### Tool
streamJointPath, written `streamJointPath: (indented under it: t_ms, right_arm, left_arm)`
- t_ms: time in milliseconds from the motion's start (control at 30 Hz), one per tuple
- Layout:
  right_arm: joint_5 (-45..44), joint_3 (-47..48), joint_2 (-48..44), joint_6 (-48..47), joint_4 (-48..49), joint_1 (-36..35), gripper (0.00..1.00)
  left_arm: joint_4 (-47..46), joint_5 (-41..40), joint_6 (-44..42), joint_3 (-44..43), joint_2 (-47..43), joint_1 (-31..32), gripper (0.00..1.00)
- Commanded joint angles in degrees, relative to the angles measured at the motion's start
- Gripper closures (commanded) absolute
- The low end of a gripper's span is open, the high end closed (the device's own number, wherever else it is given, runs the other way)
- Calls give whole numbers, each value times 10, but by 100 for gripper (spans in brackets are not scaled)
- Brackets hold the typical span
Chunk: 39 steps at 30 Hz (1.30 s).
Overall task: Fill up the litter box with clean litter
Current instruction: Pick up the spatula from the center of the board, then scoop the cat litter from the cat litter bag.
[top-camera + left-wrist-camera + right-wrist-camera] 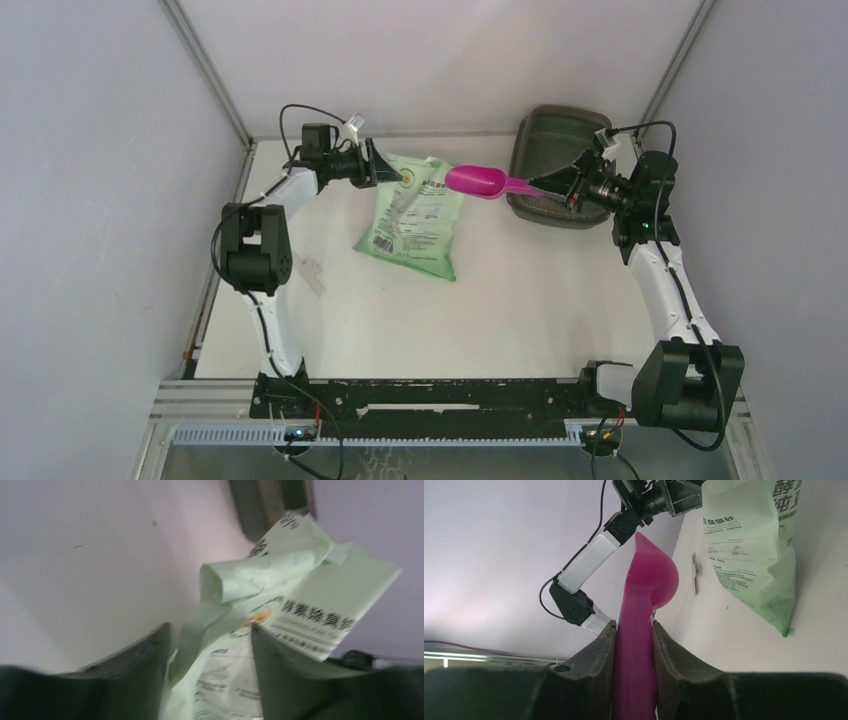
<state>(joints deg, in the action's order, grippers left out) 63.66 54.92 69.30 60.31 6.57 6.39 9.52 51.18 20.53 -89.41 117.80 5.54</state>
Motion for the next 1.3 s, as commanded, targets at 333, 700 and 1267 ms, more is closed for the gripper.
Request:
streamJointPath:
  t_ms: [333,700,1267]
  right_arm:
    - [-30,35,-1,-36,-38,12,100]
    - [-69,196,-27,-150,-268,34,100]
    - [-120,273,-35,-260,-488,20,100]
  left_arm:
    - [-72,137,23,-10,-63,4,100]
    - [-86,157,21,-19,-217,-4,100]
    - [71,130,-113,18,-343,22,100]
